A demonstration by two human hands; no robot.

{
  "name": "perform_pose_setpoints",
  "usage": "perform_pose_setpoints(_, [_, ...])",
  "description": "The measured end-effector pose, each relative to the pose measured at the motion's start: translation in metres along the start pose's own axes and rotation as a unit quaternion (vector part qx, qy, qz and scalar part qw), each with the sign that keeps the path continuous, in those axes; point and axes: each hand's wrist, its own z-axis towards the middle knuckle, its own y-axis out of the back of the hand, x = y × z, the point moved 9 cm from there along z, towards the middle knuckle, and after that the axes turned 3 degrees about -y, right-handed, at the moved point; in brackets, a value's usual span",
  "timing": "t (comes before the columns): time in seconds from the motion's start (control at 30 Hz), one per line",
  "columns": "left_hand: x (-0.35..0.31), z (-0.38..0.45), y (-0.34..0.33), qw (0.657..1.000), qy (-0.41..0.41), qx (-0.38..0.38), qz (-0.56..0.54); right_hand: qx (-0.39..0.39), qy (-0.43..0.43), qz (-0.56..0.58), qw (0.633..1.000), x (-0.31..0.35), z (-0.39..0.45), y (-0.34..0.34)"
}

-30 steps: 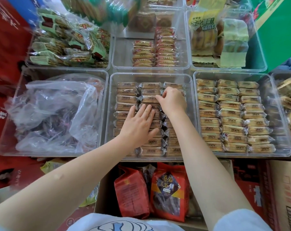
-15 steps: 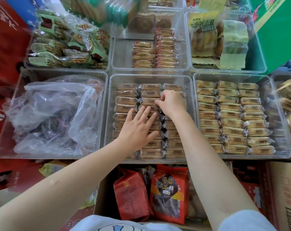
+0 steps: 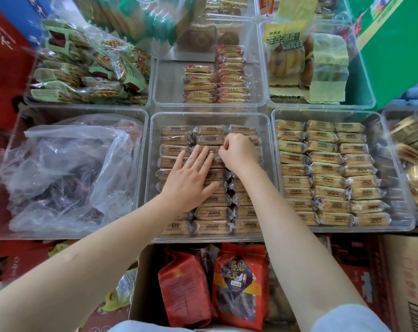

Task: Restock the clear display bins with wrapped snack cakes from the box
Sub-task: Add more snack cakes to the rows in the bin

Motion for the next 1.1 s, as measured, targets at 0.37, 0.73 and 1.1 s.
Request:
perform_pose_setpoints(0.37, [0.002, 0.002, -0.009, 0.999, -0.015, -0.016, -0.026, -0.01, 0.012, -0.072, 0.997, 0.011, 0.017, 0.014])
perform_pose_setpoints(0.73, [0.002, 0.0, -0.008, 0.998, -0.028, -0.02, -0.054, 0.051, -0.047, 0.004, 0.998, -0.001, 0.033, 0.011])
perform_pose_setpoints(1.1, [0.003, 0.004, 0.008, 0.997, -0.037, -0.064, -0.018, 0.005, -0.041, -0.049, 0.998, 0.006, 0.032, 0.008])
